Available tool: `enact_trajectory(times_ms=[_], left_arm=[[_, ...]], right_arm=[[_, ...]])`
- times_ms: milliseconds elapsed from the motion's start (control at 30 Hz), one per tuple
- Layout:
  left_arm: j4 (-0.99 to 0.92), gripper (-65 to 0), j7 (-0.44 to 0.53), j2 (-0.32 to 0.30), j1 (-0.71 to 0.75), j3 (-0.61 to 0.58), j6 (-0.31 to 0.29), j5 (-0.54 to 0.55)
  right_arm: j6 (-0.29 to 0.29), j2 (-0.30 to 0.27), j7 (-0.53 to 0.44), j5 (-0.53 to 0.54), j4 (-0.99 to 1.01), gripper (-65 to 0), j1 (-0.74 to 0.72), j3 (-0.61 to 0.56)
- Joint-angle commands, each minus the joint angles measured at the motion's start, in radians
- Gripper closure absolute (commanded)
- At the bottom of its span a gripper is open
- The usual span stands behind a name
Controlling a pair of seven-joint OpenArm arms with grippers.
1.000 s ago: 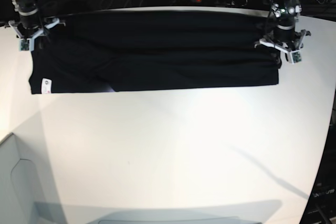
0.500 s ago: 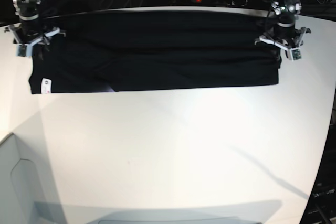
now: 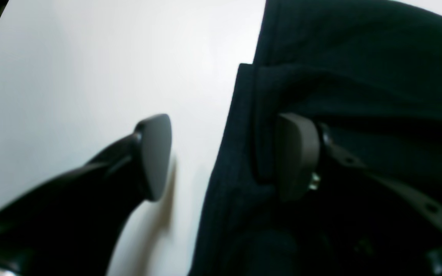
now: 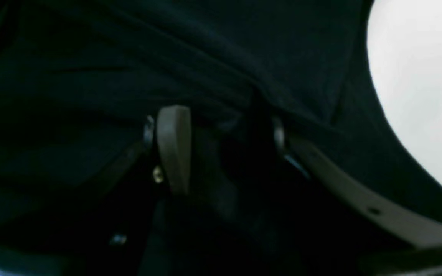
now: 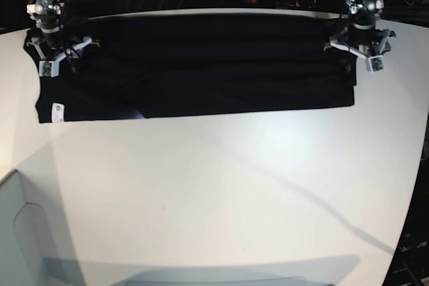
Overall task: Fold the T-shirt properly
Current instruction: 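Regrasp the strip's two ends with both grippers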
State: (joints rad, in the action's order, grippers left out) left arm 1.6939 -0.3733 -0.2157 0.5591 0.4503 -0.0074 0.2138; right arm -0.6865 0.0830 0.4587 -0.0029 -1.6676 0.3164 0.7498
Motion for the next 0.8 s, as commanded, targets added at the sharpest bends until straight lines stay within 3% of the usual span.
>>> enact_trajectory(times_ms=[0,300,600,767], left_arm=[[0.004,-38.6,0.020,-0.004,0.005,0.003,0.002,0.000],[-0.038,-37.0,0.029,0.000,-0.003,-0.068,0.002,0.002],[-0.111,-18.7,0.029,-0.009,-0.007,-0.084,0.002,0.143],[-0.111,0.0,0.029,-0.009,-0.006,-0.081,0.002,0.141]], right_arm=[[-0.012,-0.005,0.004,-0.004,-0.006,-27.3,0.003,0.003],[-0.012,-0.005,0.004,-0.004,-0.004,-27.3,0.003,0.003],[-0.012,-0.007,0.004,-0.004,-0.004,-27.3,0.003,0.003],[-0.012,-0.007,0.004,-0.004,-0.004,-27.3,0.003,0.003]])
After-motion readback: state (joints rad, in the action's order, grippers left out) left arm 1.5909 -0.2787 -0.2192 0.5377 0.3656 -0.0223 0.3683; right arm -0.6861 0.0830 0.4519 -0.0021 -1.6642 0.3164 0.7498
